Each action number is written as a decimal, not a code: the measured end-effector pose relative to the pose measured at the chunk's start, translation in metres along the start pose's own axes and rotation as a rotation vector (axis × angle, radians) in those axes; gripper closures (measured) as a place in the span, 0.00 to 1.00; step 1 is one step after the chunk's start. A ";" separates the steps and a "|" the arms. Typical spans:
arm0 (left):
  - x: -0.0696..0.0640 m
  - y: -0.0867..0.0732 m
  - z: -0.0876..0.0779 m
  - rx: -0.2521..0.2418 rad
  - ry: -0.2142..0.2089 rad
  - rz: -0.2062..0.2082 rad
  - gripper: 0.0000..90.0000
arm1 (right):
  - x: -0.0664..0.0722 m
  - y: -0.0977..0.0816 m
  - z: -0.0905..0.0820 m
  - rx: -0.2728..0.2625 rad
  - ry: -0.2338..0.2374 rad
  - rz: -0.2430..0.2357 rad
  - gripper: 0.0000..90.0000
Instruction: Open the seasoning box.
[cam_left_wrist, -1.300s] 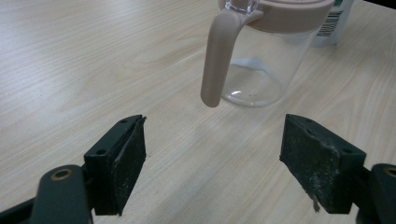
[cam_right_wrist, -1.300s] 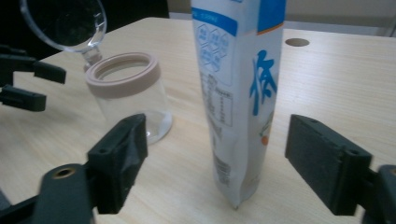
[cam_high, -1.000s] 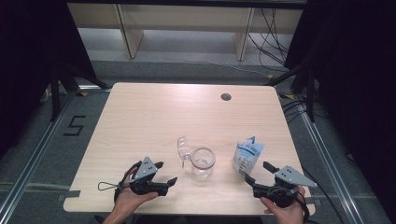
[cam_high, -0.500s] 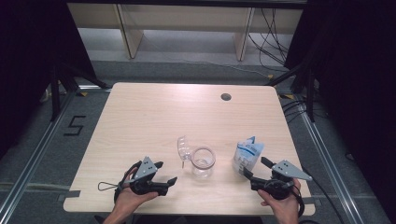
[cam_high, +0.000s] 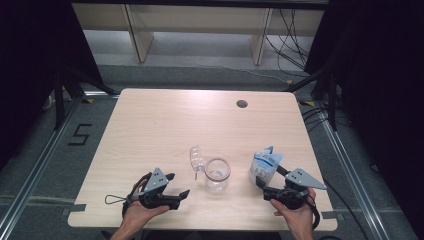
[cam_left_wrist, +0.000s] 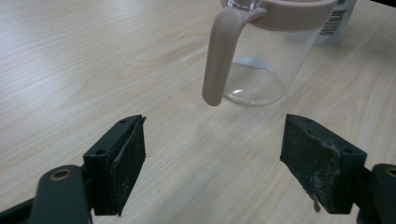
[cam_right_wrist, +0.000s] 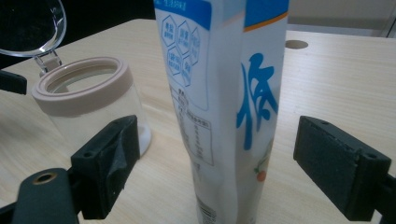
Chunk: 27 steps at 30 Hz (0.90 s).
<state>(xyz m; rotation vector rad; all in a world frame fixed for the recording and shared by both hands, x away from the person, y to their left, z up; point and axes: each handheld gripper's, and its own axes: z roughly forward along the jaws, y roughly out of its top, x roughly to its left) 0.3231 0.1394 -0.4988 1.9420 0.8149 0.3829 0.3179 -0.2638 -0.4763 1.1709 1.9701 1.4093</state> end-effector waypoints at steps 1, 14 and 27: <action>0.000 0.000 0.000 0.000 0.000 0.000 0.24 | 0.001 0.000 0.001 0.004 -0.009 -0.004 0.17; 0.000 0.000 0.000 0.004 0.007 -0.010 0.24 | 0.003 -0.003 0.015 0.003 -0.027 0.009 0.18; 0.002 0.000 0.002 -0.001 -0.002 -0.005 0.24 | 0.000 -0.007 0.024 0.012 -0.062 -0.013 0.18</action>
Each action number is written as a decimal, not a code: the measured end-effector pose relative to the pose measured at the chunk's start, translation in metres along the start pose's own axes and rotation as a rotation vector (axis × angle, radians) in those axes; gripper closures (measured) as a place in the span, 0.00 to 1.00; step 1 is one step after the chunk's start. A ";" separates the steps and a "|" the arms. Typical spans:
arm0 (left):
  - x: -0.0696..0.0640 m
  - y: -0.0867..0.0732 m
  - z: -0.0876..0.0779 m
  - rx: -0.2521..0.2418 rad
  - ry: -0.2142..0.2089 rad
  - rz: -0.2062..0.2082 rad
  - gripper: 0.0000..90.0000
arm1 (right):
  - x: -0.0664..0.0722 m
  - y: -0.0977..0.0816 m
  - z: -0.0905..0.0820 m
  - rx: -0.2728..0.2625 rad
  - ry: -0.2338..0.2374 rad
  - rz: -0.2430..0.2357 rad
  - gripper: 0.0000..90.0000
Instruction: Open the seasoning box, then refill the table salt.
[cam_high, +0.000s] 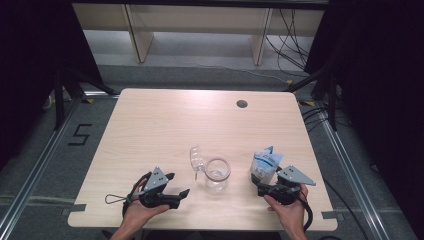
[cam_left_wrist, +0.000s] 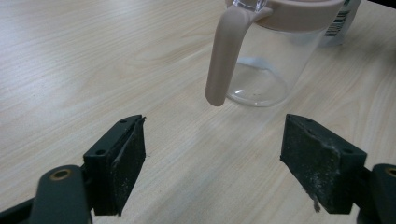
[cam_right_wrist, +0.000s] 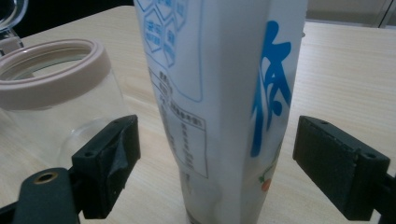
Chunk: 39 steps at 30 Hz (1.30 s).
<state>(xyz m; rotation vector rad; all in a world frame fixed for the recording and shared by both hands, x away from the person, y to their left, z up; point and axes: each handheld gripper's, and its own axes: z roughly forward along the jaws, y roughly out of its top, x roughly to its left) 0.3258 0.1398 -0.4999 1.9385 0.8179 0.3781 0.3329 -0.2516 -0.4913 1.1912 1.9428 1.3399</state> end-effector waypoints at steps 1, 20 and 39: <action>-0.001 0.000 -0.001 0.008 0.009 -0.005 0.24 | -0.001 -0.001 0.002 -0.002 0.007 0.011 0.18; 0.000 0.000 0.000 0.000 -0.003 0.001 0.24 | -0.003 -0.004 0.012 0.018 0.008 0.019 0.21; -0.002 0.000 -0.001 -0.002 0.003 0.001 0.24 | -0.004 -0.010 0.013 0.011 -0.019 0.080 0.23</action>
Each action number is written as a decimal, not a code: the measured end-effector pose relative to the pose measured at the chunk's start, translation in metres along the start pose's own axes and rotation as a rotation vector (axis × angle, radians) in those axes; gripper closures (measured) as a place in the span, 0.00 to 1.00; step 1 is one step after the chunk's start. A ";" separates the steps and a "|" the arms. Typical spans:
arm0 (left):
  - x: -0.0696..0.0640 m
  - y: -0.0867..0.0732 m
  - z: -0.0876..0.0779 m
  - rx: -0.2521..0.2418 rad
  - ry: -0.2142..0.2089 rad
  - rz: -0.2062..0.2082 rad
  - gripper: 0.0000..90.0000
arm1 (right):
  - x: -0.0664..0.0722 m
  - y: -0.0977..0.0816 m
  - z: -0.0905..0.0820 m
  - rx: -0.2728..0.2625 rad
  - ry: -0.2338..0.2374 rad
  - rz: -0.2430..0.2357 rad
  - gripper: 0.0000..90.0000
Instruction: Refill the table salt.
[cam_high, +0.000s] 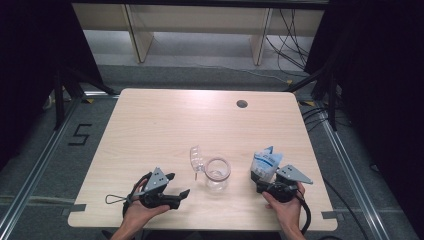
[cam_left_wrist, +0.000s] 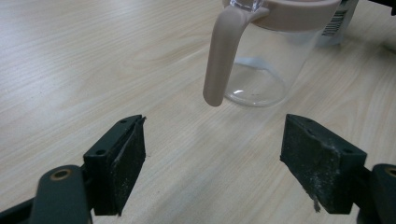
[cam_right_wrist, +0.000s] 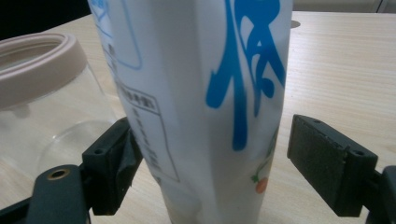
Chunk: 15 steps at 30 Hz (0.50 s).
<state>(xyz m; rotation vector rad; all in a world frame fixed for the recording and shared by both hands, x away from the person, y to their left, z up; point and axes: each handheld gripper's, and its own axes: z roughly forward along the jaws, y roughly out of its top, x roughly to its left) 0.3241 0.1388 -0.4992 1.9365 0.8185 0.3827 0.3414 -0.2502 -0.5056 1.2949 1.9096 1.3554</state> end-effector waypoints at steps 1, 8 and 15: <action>0.000 0.000 0.000 0.001 0.000 0.006 0.24 | 0.000 0.000 0.000 0.004 -0.006 0.003 0.23; -0.001 0.000 0.001 0.002 -0.007 -0.008 0.24 | -0.004 -0.001 0.006 -0.019 -0.010 -0.068 0.24; -0.002 0.000 0.000 0.006 -0.003 0.010 0.24 | -0.001 -0.003 0.009 -0.025 -0.011 -0.011 0.25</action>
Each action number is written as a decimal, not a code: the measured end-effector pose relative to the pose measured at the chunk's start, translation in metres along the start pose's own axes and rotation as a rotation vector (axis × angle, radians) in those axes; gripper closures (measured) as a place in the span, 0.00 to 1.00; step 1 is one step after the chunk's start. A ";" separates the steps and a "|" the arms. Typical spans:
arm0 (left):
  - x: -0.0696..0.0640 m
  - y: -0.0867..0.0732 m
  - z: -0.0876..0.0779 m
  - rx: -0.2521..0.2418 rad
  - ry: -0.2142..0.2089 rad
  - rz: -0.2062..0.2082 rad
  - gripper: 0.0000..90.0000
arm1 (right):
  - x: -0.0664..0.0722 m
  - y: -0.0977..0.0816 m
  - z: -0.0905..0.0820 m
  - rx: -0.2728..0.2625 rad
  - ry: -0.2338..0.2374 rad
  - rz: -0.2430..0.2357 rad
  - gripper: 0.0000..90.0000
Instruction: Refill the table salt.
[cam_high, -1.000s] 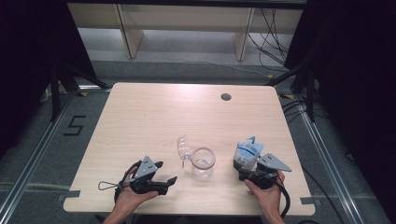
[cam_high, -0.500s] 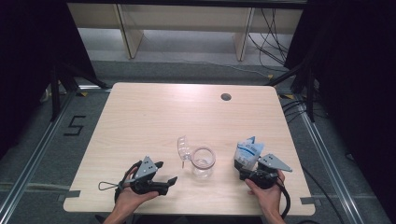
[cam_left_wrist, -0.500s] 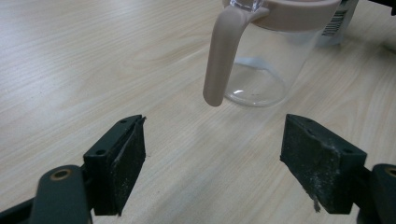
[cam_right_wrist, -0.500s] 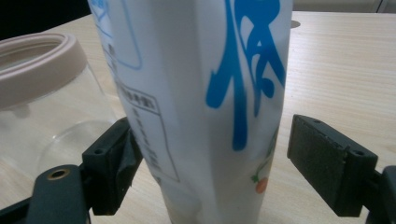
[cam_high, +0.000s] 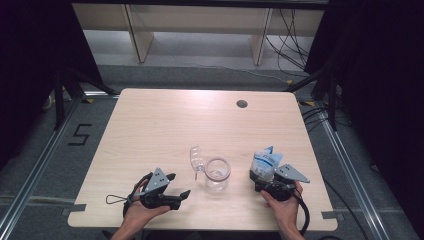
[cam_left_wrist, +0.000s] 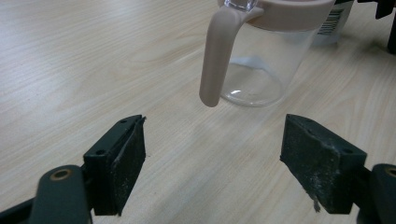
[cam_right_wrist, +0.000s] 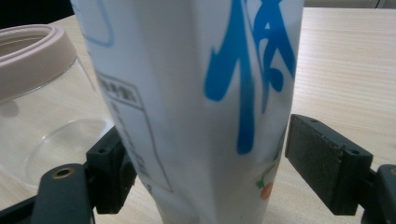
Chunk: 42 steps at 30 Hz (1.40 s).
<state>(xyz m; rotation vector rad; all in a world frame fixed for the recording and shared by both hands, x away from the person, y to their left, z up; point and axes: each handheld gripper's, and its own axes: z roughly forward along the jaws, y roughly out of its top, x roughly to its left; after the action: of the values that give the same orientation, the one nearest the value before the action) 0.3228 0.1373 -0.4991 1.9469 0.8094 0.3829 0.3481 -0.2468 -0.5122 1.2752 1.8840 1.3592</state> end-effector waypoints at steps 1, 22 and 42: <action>0.000 0.000 0.000 -0.002 -0.005 0.000 0.24 | 0.000 0.000 0.000 -0.001 0.001 0.000 0.25; -0.001 -0.001 0.001 -0.002 -0.009 0.004 0.24 | -0.002 -0.004 -0.001 -0.021 0.013 -0.032 0.32; -0.001 -0.001 0.002 0.003 -0.012 0.010 0.24 | 0.003 -0.004 -0.004 -0.011 0.020 -0.030 0.37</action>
<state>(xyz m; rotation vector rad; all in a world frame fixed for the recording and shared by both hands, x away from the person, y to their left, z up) 0.3226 0.1356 -0.5003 1.9548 0.7930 0.3756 0.3421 -0.2463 -0.5143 1.2273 1.8992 1.3696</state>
